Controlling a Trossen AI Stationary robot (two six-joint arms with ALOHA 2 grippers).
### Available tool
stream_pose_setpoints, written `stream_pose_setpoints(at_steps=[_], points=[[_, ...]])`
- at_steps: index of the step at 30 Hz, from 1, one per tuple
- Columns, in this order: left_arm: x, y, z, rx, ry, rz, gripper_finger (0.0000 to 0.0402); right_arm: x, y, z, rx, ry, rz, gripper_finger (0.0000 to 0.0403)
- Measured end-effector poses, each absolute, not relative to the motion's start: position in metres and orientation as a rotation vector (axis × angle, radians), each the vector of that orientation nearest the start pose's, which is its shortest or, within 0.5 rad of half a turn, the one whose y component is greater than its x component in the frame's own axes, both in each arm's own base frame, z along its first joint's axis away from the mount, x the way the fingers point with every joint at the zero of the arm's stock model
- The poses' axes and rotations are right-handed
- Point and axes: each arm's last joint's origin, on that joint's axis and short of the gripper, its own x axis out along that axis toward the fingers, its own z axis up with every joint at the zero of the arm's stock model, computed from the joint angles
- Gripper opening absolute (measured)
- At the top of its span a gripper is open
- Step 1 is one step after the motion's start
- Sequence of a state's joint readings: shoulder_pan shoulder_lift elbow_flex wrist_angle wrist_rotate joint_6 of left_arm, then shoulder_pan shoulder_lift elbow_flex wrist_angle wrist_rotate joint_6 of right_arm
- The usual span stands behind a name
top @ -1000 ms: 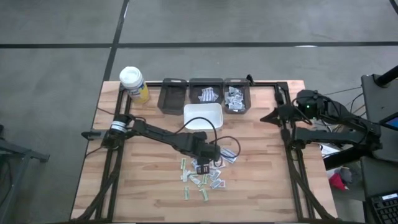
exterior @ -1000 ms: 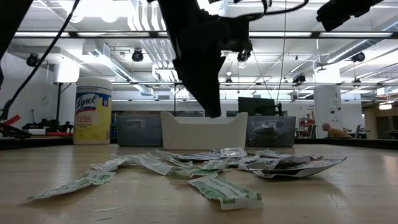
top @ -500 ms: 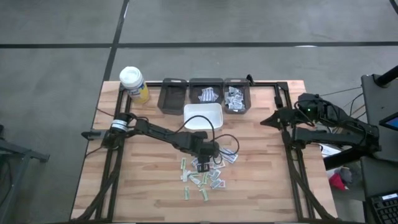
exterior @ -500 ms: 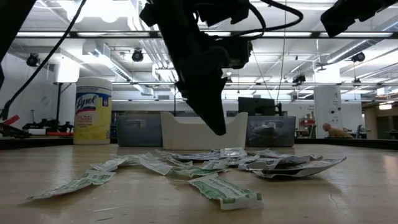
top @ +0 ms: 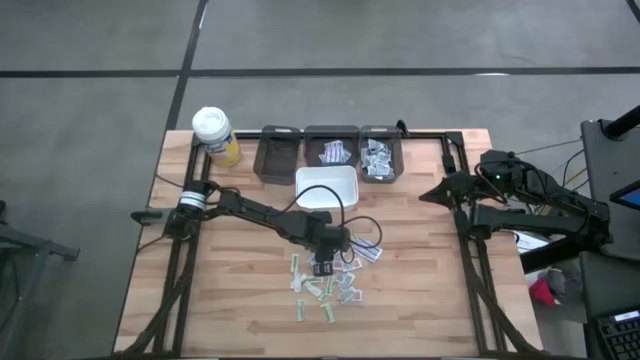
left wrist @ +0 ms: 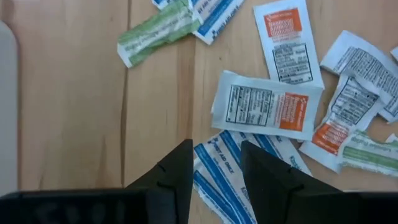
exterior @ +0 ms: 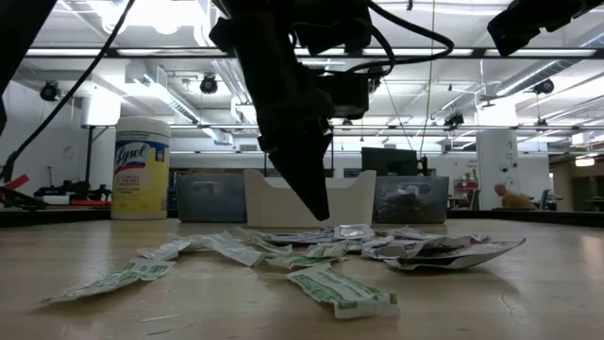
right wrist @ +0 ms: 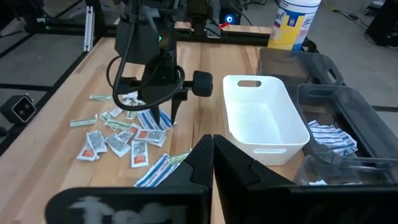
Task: Pick & Place First Aid Supplies
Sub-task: Put the blue bandage pack into the middle black bin
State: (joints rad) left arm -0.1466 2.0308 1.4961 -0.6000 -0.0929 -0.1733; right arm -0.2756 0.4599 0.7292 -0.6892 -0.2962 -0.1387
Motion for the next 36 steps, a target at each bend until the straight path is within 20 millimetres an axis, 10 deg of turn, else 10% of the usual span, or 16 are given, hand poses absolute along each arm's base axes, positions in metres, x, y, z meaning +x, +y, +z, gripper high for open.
stream_pose_setpoints(at_steps=[36], points=[[0.414,-0.050,0.164,-0.204,1.093,0.039,0.0000,0.090,-0.017,0.305,-0.021,0.402,0.040,0.0008]])
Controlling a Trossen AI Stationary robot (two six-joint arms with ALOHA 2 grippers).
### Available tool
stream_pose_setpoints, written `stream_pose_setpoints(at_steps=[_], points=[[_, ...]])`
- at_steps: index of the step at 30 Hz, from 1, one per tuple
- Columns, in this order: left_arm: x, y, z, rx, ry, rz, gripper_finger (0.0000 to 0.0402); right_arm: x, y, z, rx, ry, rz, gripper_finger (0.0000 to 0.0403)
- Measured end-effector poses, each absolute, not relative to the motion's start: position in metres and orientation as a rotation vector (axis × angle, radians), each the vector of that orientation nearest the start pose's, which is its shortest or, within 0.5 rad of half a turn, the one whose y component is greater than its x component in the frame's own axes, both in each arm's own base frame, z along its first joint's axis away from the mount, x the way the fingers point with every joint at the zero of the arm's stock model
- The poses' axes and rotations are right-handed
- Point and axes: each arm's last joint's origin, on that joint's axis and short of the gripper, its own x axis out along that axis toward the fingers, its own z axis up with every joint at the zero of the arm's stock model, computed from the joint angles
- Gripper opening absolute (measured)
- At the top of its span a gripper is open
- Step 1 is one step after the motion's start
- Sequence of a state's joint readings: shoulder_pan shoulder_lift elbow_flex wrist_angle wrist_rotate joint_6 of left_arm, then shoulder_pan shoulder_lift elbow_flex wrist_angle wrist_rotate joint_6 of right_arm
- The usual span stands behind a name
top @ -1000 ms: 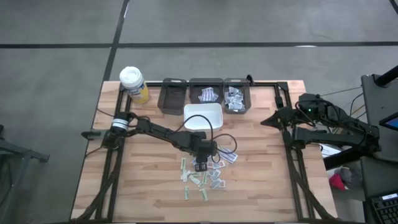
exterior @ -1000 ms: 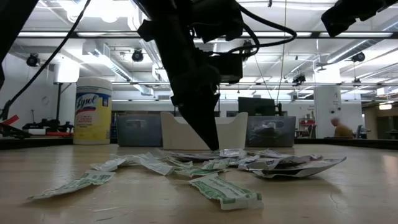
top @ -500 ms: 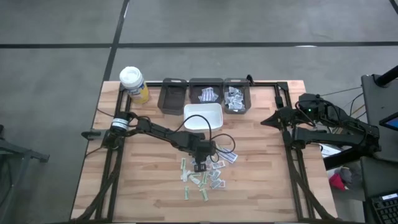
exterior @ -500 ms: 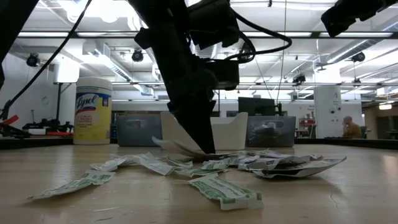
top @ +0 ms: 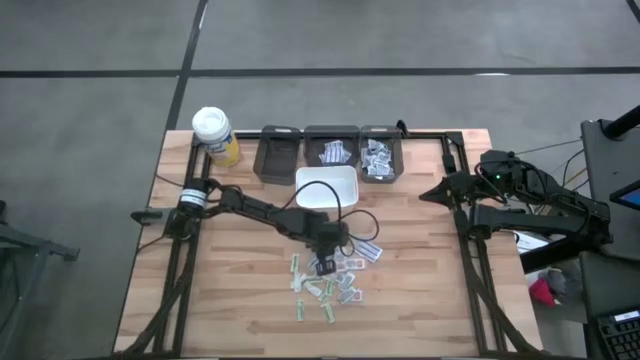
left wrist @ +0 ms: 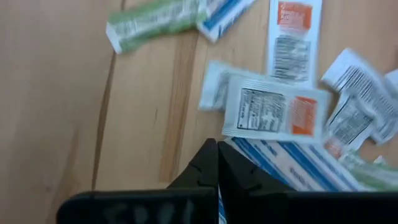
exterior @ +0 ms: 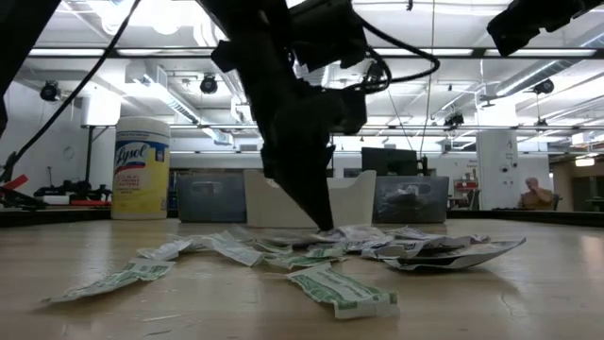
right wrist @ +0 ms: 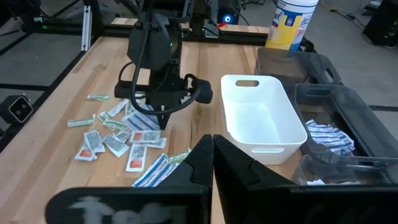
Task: Pick & Place First Aid Supplies
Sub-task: Put the blue bandage pack into the middle black bin
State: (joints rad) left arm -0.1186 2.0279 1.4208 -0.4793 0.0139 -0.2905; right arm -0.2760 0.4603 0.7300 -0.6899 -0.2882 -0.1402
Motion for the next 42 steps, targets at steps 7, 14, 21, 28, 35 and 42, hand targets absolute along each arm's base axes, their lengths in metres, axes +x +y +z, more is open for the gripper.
stream_pose_setpoints(at_steps=[7,14,21,28,35,42], points=[[0.419,-0.048,0.176,-0.206,1.078,0.045,0.0000,0.090,-0.017,0.305,-0.019,0.402,0.039,0.0008],[0.415,-0.047,0.184,-0.192,1.158,0.070,0.0000,0.090,-0.017,0.305,-0.020,0.402,0.039,0.0008],[0.411,-0.044,0.209,-0.141,1.186,0.139,0.0000,0.090,-0.017,0.305,-0.023,0.401,0.039,0.0008],[0.412,-0.039,0.235,-0.121,1.115,0.214,0.0000,0.090,-0.017,0.305,-0.024,0.402,0.041,0.0008],[0.420,-0.037,0.274,-0.100,0.983,0.288,0.0000,0.089,-0.017,0.305,-0.026,0.402,0.041,0.0008],[0.425,-0.019,0.305,-0.039,0.833,0.514,0.0000,0.090,-0.017,0.305,-0.030,0.402,0.042,0.0008]])
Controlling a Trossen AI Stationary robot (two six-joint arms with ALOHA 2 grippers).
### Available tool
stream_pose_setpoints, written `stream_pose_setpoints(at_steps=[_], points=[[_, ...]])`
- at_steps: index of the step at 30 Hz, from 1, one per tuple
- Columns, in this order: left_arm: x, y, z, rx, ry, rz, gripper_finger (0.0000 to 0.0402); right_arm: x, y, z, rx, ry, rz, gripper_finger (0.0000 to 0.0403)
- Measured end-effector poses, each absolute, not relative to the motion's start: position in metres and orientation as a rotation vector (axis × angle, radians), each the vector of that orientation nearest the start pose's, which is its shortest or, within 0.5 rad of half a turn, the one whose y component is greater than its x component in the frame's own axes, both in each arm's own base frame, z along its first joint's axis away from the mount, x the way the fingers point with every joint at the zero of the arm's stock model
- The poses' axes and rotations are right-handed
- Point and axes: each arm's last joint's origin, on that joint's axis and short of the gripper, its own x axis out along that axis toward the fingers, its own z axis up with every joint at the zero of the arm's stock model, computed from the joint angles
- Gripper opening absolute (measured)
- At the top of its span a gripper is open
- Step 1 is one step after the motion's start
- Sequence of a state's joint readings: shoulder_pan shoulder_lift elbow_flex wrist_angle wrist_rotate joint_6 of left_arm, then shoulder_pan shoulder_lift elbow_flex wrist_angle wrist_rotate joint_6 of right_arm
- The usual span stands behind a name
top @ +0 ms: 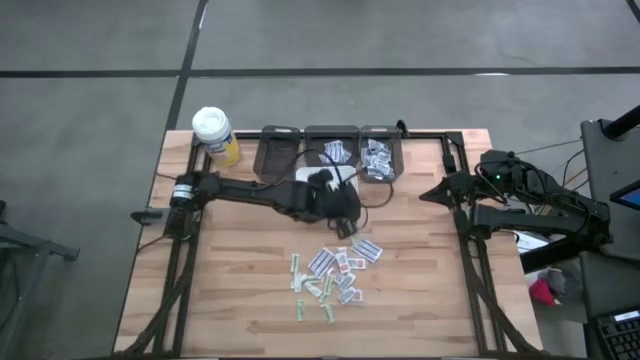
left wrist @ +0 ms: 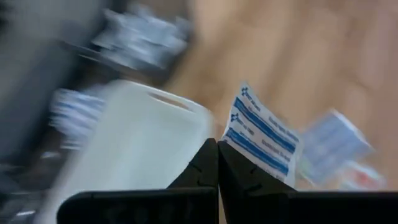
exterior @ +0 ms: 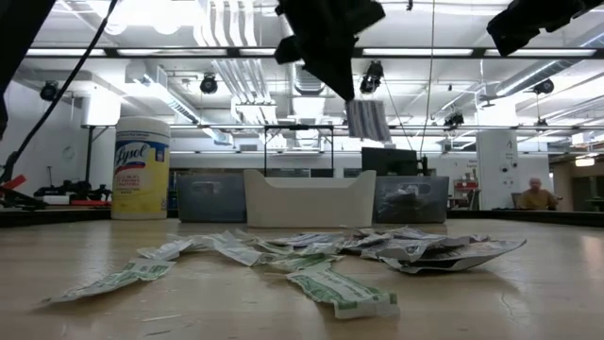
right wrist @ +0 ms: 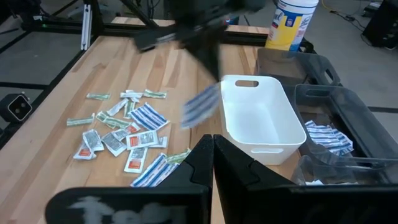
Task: Pick & Place First Aid Supplies
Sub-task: Put the blue bandage pack into the middle black bin
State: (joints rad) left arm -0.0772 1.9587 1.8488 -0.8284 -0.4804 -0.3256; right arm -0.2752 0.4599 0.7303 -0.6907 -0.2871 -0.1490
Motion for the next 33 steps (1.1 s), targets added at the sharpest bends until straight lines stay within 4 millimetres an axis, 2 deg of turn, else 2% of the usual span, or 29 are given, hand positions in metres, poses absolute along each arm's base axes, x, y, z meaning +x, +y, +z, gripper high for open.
stream_pose_setpoints(at_steps=[5,10,15,20,26,30,33], points=[[0.424,0.016,0.322,-0.046,0.699,0.824,0.0000,0.089,-0.017,0.305,-0.030,0.401,0.042,0.0008],[0.418,0.065,0.325,-0.125,0.610,1.056,0.0000,0.089,-0.017,0.305,-0.030,0.401,0.042,0.0008],[0.412,0.114,0.318,-0.206,0.569,1.172,0.0000,0.089,-0.017,0.305,-0.038,0.402,0.027,0.0008],[0.407,0.153,0.304,-0.324,0.541,1.150,0.0000,0.086,-0.022,0.305,-0.033,0.413,-0.171,0.0008],[0.403,0.179,0.282,-0.416,0.482,1.114,0.0000,0.073,-0.020,0.309,-0.058,0.354,-0.246,0.0008],[0.399,0.188,0.269,-0.442,0.472,1.122,0.0000,0.058,-0.015,0.312,-0.070,0.271,-0.212,0.0008],[0.396,0.194,0.262,-0.460,0.469,1.133,0.0000,0.048,-0.010,0.313,-0.086,0.212,-0.124,0.0008]])
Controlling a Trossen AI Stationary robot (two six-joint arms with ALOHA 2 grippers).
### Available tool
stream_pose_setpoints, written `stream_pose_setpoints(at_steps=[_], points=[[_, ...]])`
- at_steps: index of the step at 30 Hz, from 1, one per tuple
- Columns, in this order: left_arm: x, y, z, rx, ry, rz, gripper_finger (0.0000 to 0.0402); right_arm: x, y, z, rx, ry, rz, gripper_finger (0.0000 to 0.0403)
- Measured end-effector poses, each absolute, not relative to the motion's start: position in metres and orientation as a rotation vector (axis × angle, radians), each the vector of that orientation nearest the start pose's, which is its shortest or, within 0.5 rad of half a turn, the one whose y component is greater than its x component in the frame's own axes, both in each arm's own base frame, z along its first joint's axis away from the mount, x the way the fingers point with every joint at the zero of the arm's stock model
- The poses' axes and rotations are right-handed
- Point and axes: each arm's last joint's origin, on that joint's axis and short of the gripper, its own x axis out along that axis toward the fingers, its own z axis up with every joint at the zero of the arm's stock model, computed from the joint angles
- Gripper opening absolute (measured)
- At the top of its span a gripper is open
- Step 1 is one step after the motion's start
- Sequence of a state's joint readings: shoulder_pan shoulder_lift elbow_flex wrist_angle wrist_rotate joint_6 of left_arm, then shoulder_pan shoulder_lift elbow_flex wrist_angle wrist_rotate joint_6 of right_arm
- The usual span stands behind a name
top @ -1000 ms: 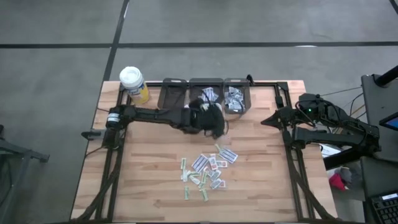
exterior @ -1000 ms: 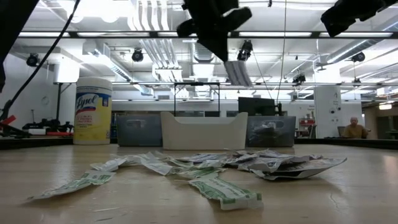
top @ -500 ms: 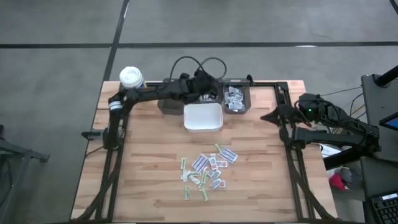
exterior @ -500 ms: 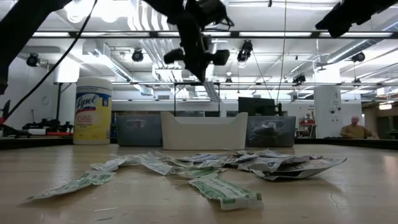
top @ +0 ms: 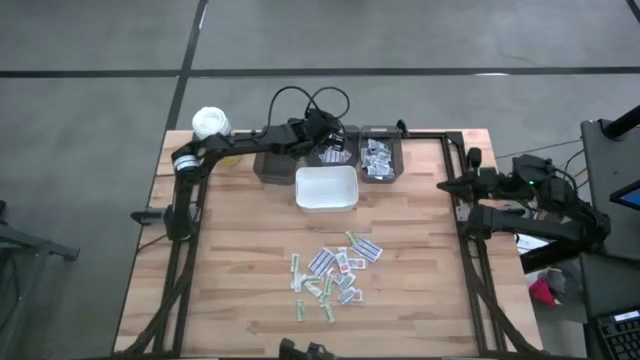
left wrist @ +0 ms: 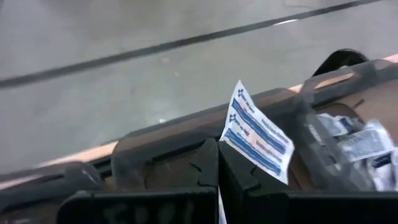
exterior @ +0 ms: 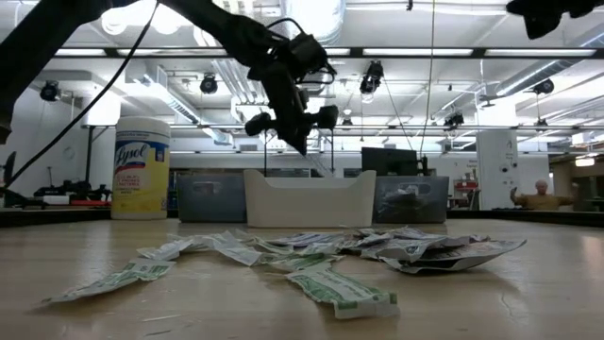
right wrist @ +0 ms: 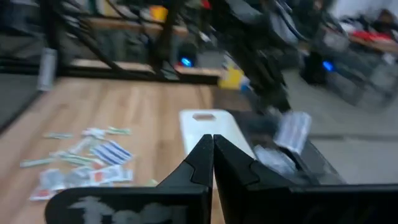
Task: Pick & Place First Aid Supplies
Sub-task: Put the blue bandage pack into the middle black bin
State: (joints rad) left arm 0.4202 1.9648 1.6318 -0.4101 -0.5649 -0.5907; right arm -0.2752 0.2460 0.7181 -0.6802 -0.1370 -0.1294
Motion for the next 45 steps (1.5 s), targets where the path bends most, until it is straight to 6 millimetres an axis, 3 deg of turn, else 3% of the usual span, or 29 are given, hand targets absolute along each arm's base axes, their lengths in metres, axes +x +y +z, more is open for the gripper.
stream_pose_setpoints(at_steps=[11,20,25,28,31,34,37,41,45], points=[[0.387,0.197,0.225,-0.586,0.429,1.154,0.0000,0.039,-0.005,0.313,-0.090,0.158,-0.080,0.0008],[0.386,0.193,0.204,-0.652,0.458,1.027,0.0014,0.038,-0.005,0.313,-0.088,0.155,-0.080,0.0008],[0.387,0.193,0.208,-0.662,0.460,0.990,0.0077,0.038,-0.005,0.313,-0.087,0.155,-0.081,0.0008],[0.390,0.193,0.226,-0.683,0.423,0.920,0.0121,0.038,-0.005,0.313,-0.087,0.155,-0.081,0.0008],[0.397,0.186,0.251,-0.655,0.422,0.717,0.0149,0.038,-0.005,0.313,-0.088,0.155,-0.081,0.0008],[0.405,0.161,0.264,-0.606,0.482,0.459,0.0159,0.038,-0.005,0.313,-0.088,0.154,-0.081,0.0008],[0.411,0.122,0.275,-0.603,0.534,0.298,0.0158,0.038,-0.005,0.313,-0.088,0.154,-0.081,0.0008],[0.413,0.064,0.276,-0.553,0.657,0.196,0.0156,0.038,-0.005,0.313,-0.091,0.153,-0.076,0.0008],[0.410,0.010,0.267,-0.512,0.773,0.229,0.0156,0.034,-0.003,0.313,-0.095,0.134,-0.052,0.0008]])
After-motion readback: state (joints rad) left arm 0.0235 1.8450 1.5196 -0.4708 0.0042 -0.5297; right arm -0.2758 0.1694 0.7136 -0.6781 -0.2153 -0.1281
